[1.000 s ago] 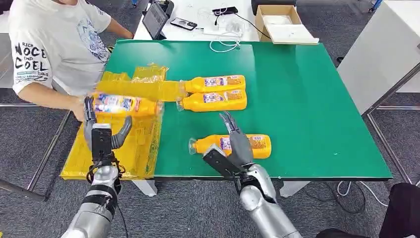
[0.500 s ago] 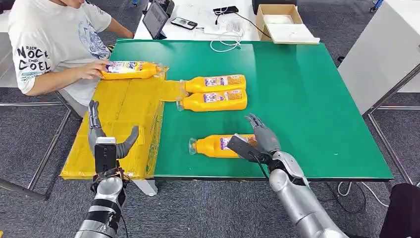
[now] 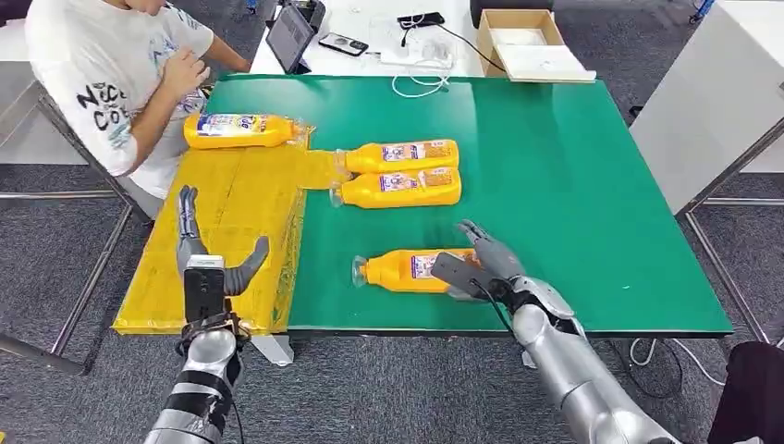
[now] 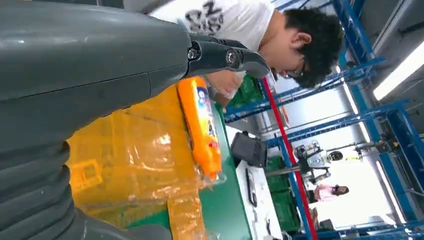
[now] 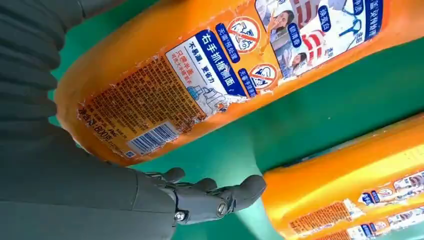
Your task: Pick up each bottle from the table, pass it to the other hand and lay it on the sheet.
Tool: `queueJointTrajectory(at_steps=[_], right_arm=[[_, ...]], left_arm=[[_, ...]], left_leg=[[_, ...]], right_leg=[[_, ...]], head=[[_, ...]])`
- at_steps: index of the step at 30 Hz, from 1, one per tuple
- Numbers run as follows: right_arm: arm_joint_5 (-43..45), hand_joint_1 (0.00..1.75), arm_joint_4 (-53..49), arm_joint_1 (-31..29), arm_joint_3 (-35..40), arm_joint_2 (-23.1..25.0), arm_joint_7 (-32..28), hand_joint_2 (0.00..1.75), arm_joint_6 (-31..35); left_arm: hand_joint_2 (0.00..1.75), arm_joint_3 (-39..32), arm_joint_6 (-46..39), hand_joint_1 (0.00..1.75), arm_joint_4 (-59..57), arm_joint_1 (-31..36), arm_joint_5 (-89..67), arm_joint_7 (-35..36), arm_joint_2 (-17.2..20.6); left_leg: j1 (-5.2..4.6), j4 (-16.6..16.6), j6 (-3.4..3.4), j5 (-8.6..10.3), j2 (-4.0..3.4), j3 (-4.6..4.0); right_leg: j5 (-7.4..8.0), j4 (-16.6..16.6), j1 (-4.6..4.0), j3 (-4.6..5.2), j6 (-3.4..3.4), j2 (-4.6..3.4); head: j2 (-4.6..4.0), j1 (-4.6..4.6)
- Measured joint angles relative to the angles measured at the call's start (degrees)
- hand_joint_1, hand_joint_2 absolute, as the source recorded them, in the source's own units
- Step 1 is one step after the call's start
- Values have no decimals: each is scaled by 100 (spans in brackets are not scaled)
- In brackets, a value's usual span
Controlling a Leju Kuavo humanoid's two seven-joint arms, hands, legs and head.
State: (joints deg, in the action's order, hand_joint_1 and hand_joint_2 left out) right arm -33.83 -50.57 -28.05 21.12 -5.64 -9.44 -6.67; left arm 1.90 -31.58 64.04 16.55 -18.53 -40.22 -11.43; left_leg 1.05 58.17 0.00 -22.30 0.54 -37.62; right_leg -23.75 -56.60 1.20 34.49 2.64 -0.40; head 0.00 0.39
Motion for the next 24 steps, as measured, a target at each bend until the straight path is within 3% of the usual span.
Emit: queueJointTrajectory(at_steps=[24], right_arm=[[184,3,1333,-942,1027,-387,168,175,-933]], left_arm=[[175,378,232,0,-927,489,385,0,-162]], left_leg=[[1,2,2,-2,-22,43]], right_leg=[[5,1,-1,-35,4,-19]], head=[[0,0]])
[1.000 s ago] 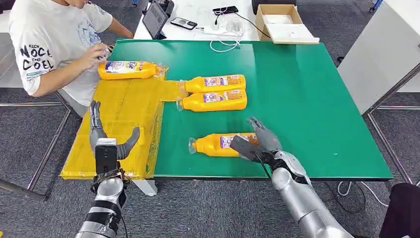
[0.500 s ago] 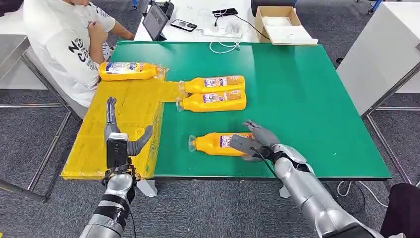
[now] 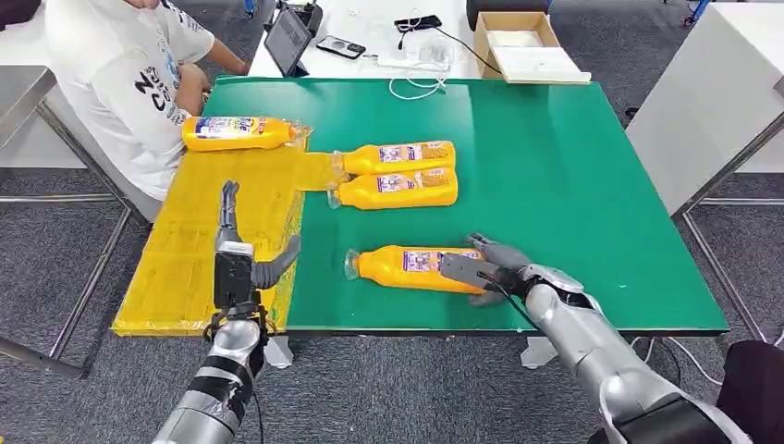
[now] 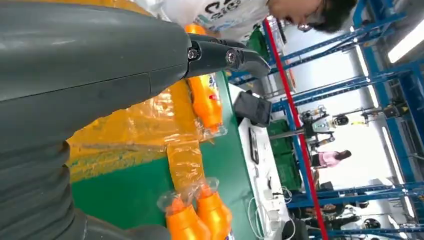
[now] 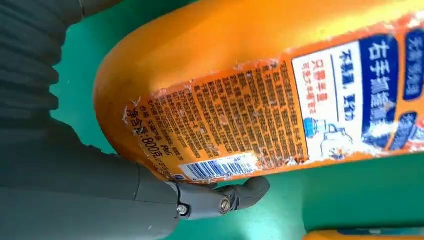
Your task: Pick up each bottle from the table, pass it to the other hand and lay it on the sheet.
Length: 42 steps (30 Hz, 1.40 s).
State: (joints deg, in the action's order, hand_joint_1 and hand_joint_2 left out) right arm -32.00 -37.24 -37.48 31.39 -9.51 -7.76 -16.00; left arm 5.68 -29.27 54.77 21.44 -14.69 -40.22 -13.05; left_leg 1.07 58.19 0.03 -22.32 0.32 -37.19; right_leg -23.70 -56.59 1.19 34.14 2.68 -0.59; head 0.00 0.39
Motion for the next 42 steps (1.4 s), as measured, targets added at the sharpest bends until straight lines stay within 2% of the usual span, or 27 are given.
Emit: queueJointTrajectory(at_steps=[1,2,3,4,9,23,24,29,32,37,40,42], right_arm=[[-13,12,46,-39,79,-4,24,175,18],[-13,49,87,-76,157,-2,44,175,61],[-2,136,120,-98,227,4,57,175,127],[26,145,144,-103,290,28,68,175,235],[70,145,181,0,406,171,-13,175,877],[74,145,183,14,441,262,-26,175,964],[74,173,183,14,441,262,-24,175,964],[74,175,183,54,441,275,-157,175,1108],[94,169,142,187,439,321,-382,175,1357],[149,175,-80,513,319,420,-605,175,1807],[164,175,-456,920,73,501,-897,175,2215],[374,175,-961,1365,-242,639,-1304,175,2683]], left_arm=[[175,13,2,0,-28,8,41,0,-4],[175,24,0,0,-50,11,63,0,-7],[175,37,-9,0,-68,13,79,0,-7],[175,44,-20,0,-76,12,87,0,-7],[175,46,-46,0,-100,8,83,0,-7],[175,46,-44,0,-109,5,76,0,-7],[175,46,-44,0,-109,5,78,0,-7],[175,44,-26,0,-120,5,46,0,-7],[175,44,-2,0,-129,1,4,0,-7],[175,37,133,0,-190,-1,-53,0,-24],[175,22,392,0,-210,-28,-13,26,-55],[175,-31,564,0,-210,-64,160,145,-74]], left_leg=[[0,0,0,0,0,0],[0,0,0,0,0,0],[0,0,0,0,0,0],[0,0,0,0,0,0],[-1,0,0,-1,-9,1],[0,0,0,-2,-10,4],[0,0,0,-2,-10,4],[0,0,0,-2,-9,4],[1,0,0,-2,-11,4],[1,-1,-1,-2,-9,3],[1,-1,-1,-2,-5,-6],[2,-1,-1,-2,3,-21]], right_leg=[[0,0,0,-1,0,0],[0,0,0,-1,0,0],[0,0,0,-2,0,0],[0,0,0,-3,0,0],[0,0,0,0,0,-8],[1,0,0,0,0,-9],[1,0,0,0,0,-9],[1,0,-1,-1,0,-8],[1,0,-1,0,0,-10],[-1,0,-1,1,-1,-8],[-1,0,-2,2,-1,-7],[-2,-2,-4,9,0,-6]], head=[[0,2],[0,0],[0,0],[0,0],[0,0],[0,0],[0,0],[0,0],[0,0],[0,0],[0,0],[0,2]])
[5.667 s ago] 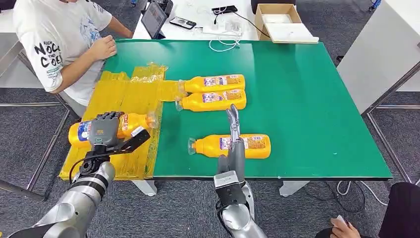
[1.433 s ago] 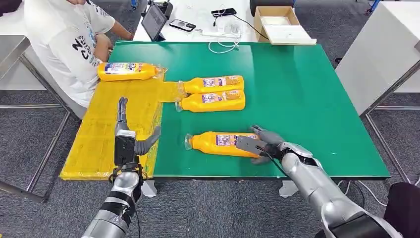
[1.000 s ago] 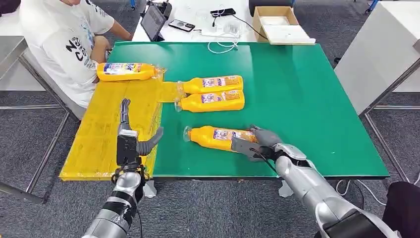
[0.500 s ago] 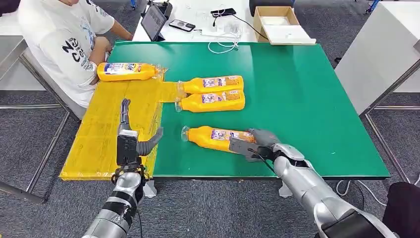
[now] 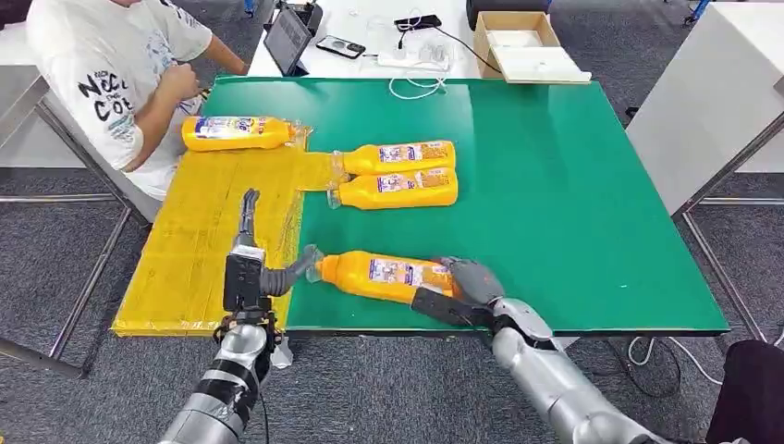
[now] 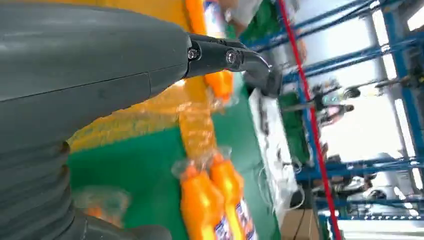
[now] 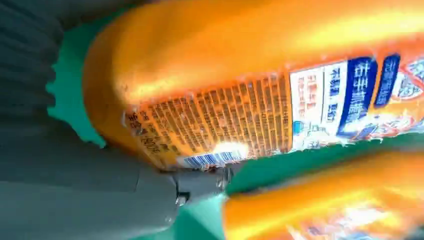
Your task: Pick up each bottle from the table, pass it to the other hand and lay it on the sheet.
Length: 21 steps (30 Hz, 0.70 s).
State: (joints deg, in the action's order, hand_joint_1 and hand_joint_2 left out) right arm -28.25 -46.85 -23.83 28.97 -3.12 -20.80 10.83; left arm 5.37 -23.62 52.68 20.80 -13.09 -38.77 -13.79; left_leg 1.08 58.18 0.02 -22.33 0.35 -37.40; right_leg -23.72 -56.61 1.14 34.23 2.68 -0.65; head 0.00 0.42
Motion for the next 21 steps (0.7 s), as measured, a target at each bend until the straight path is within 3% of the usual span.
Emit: queueJointTrajectory(at_steps=[3,7,13,21], right_arm=[[375,175,-1214,733,-763,391,-379,175,983],[404,175,-2321,1122,-1325,695,-335,175,1190],[437,175,-2895,1406,-1663,828,-395,175,1221],[965,175,-3369,1586,-2137,1123,-925,175,1957]], left_arm=[[175,-149,166,0,26,-116,245,120,-24],[175,-236,225,0,66,-234,299,133,-28],[175,-308,225,0,109,-267,299,137,-33],[175,-328,140,0,186,-302,373,148,-81]], left_leg=[[0,0,0,0,19,-21],[2,0,0,0,19,-32],[-7,0,1,0,17,-38],[-5,0,1,1,18,-38]], right_leg=[[-2,-1,1,23,0,5],[-7,-1,3,35,-2,8],[-4,1,11,39,1,10],[-4,1,8,40,1,11]], head=[[0,-2],[0,-2],[0,-2],[0,-2]])
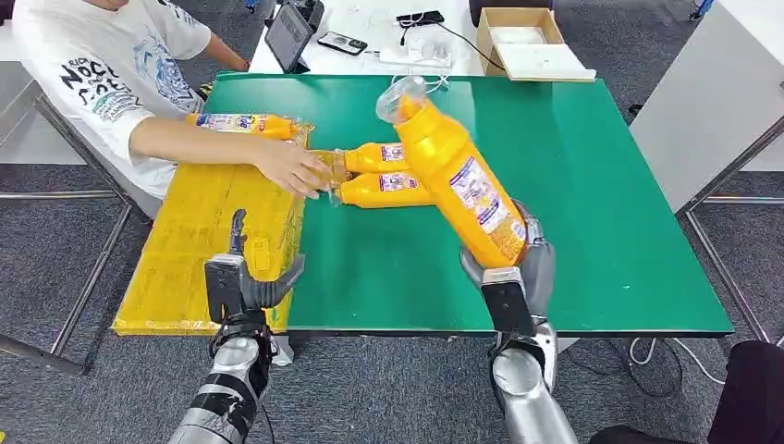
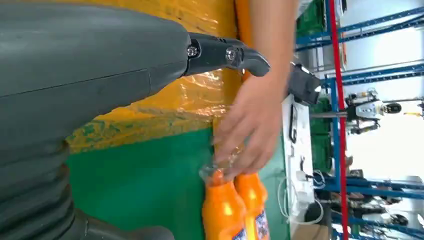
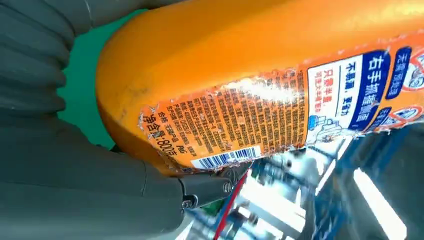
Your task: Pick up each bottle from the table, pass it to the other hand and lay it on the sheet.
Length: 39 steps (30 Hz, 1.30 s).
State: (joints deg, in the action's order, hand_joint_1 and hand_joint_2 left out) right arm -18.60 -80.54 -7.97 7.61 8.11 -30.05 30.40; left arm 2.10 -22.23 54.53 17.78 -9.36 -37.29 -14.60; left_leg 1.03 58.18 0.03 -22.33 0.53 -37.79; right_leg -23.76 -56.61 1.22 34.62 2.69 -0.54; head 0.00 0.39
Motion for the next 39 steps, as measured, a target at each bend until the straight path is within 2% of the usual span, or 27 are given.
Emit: queueJointTrajectory(at_steps=[5,7,9,13,15,20,28,39], right_arm=[[114,175,-134,39,-151,110,-40,175,79],[125,175,-134,39,-175,127,-37,175,70],[116,175,-134,39,-184,125,-37,175,-4],[-154,175,-99,90,-171,125,-292,175,-257],[-308,175,-55,135,-114,127,-462,175,-299],[-397,175,41,187,-20,164,-557,175,-297],[-588,175,417,266,369,319,-957,175,-389],[-564,175,824,284,774,411,-984,175,-483]], left_arm=[[175,-155,-341,0,169,-80,269,-142,-29],[175,-227,-167,0,264,-107,474,-101,-35],[175,-247,533,0,365,-155,831,208,-35],[175,-110,2639,0,552,-278,1740,927,-39],[175,75,3299,0,687,-348,2044,1102,-39],[175,312,3595,0,881,-435,2273,1259,-35],[175,905,4959,0,1285,-617,3335,1637,63],[175,1318,5209,0,1401,-685,3709,1770,234]], left_leg=[[0,0,-1,-1,-2,-1],[0,0,-1,-1,-2,-1],[0,0,0,0,0,-1],[-1,0,0,0,-2,-3],[-1,0,0,-1,0,-7],[0,0,-1,-2,-1,-8],[2,-1,-1,-2,0,-10],[1,-1,-1,-1,-1,-10]], right_leg=[[-1,0,0,4,0,-2],[-1,0,0,3,-1,0],[-1,0,0,2,-1,2],[-1,0,2,2,-1,1],[-1,0,2,3,-1,2],[-1,0,0,7,-1,2],[-2,0,-2,8,-2,2],[-2,0,-1,9,-2,1]], head=[[0,0],[0,0],[0,0],[0,0],[0,0],[0,0],[0,0],[0,2]])
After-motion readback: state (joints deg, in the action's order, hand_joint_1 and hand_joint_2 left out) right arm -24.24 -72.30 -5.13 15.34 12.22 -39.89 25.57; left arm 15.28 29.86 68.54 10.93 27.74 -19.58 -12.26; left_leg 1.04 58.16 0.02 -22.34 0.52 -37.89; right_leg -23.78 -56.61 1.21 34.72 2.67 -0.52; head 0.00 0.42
